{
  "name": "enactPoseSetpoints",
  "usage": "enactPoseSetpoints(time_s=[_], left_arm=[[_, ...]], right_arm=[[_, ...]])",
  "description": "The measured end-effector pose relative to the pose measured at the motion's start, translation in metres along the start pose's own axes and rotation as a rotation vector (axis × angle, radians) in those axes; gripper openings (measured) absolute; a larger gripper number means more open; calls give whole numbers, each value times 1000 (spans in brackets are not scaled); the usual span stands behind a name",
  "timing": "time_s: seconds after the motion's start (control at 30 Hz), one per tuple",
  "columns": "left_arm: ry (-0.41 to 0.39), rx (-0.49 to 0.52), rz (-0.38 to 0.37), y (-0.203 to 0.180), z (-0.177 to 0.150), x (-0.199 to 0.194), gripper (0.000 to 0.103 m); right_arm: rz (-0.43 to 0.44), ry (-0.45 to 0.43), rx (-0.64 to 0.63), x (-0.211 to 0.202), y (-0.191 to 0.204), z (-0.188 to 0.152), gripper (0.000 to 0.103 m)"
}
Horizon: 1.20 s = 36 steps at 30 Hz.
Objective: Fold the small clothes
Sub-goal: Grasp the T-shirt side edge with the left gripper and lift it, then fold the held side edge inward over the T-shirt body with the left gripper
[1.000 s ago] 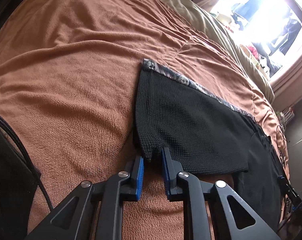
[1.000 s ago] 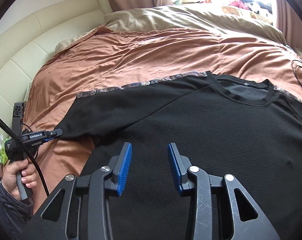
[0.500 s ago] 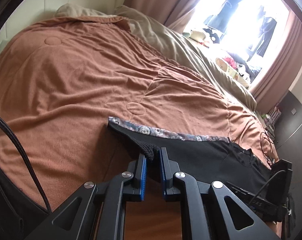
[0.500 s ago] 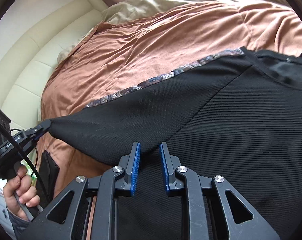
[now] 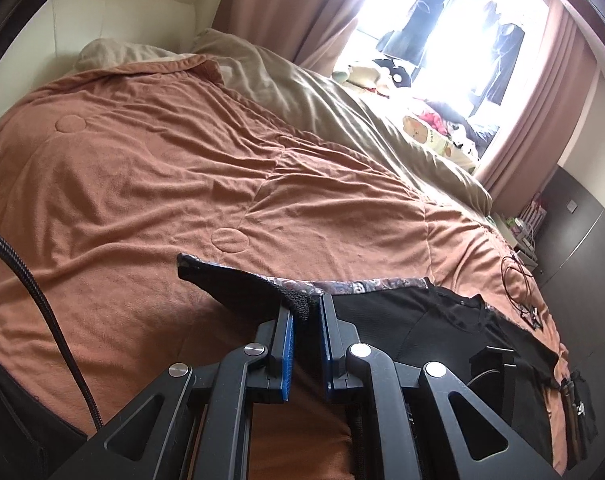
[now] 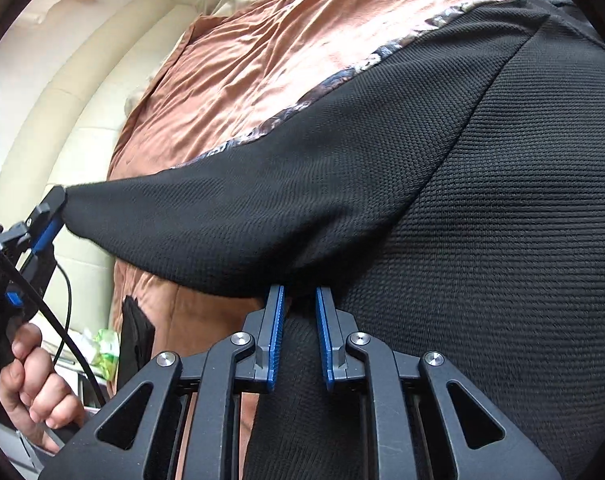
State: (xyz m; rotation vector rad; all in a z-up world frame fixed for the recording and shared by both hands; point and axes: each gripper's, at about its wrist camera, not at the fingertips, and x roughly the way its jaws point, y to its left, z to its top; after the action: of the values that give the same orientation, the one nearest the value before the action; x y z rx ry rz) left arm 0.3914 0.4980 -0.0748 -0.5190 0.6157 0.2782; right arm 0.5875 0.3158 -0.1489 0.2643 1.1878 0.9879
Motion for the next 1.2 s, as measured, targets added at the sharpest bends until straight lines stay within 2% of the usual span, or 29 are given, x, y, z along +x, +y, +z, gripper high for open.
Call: enactPoseSetpoints(time_s=[0.2,0.27,0.33,0.43,0.53,0.73,1.0,1.03,1.07,1.1,1.13,1.17,1.2], left_arm=[[-8,22,-49,-27,6,-4,12],[-9,38,-67,-41,7,-4,12],[-8,55,-87,-55,6,-4,12],[-5,91,-119,-78,4,-3,12],[3,133,-152,-101,0,1,12],[46,198,-212,-147,-16,14,12],[170,248,-282,-191,-52,44,13],[191,248,-293,-194,-56,47,14],[214,251,-298,-196,-59,50,21],[226,256,-292,-197,-61,51,33],[221,258,-284,-196,-62,48,39],[209,257,-277,-194,-62,45,52],[193,252,-266,-190,-62,41,57]], right_arm=[[-17,-78,6,-42,-5,0,14],[-29,-105,17,-57,-9,-2,21],[-56,-133,39,-79,-18,-7,43],[-105,-196,43,-108,-23,-15,64],[-150,-238,28,-130,-24,-25,65],[-159,-293,44,-172,-38,-51,65],[-195,-353,108,-231,-53,-92,65],[-200,-354,113,-236,-55,-94,65],[-199,-353,124,-237,-57,-97,65],[-195,-350,133,-241,-58,-99,65],[-191,-347,141,-242,-59,-100,65],[-190,-346,146,-244,-60,-102,65],[-191,-345,147,-246,-60,-102,65]])
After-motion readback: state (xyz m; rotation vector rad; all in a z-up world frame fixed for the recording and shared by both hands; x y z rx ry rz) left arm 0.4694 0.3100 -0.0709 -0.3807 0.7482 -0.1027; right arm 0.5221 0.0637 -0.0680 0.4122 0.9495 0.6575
